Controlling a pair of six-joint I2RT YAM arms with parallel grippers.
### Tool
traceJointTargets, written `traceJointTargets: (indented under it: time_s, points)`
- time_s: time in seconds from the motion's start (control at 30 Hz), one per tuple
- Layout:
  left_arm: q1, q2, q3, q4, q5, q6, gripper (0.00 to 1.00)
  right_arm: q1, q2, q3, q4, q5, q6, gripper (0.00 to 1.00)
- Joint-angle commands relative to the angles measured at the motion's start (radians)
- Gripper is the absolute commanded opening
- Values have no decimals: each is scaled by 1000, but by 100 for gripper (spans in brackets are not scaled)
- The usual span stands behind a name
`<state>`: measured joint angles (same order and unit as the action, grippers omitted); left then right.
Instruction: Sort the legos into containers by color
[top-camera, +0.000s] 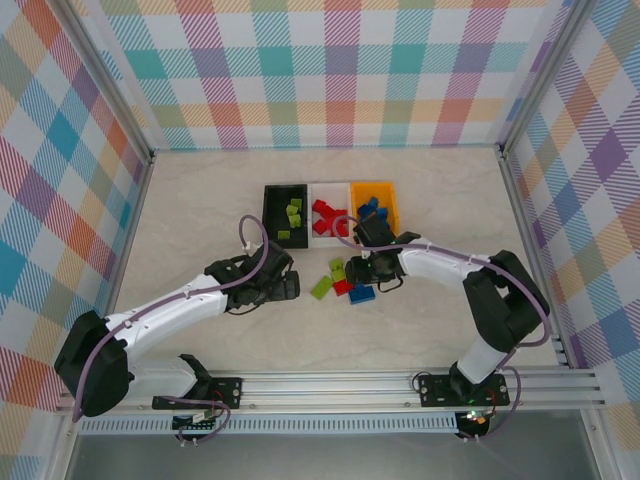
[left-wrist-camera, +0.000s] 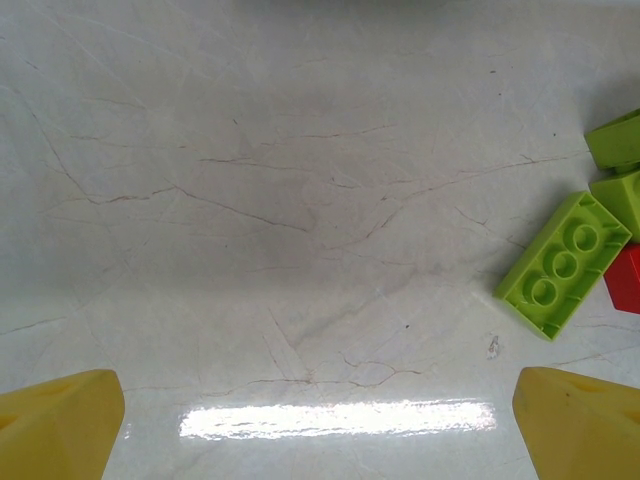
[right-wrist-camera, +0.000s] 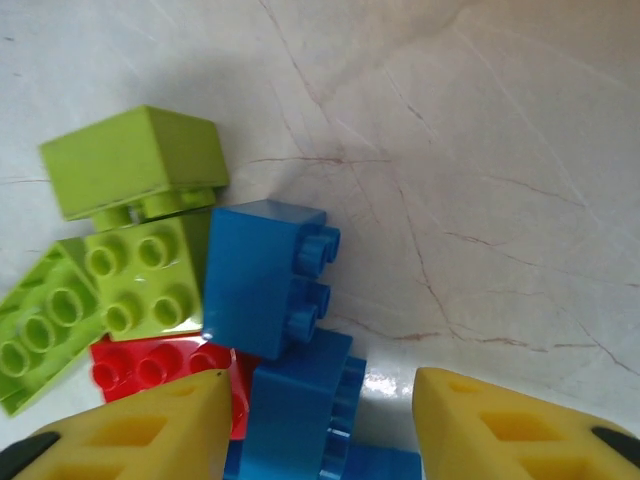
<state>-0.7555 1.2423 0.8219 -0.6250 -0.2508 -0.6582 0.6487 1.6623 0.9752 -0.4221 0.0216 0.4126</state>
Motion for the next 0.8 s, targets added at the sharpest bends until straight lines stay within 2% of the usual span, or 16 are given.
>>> traceJointTargets:
  time_s: [0.0,0.27,0.5,0.63,0.77]
  points:
    - [9,-26,-8,-16,-2,-2,100,7,31,25,6,9,-24,47]
    - [10,-11,-13,-14,-6,-1,100,14,5,-6,19,17,-13,31]
    - [9,-15,-10,-7,-2,4,100,9,-163,-10,-19,85,-6,25]
    - [9,-17,-6,-8,-2,6,100,-61,-228,49,-26,119,-18,24]
    - [9,-18,-6,-6,-2,7,100,-152,-104,191,-10,120,-26,24]
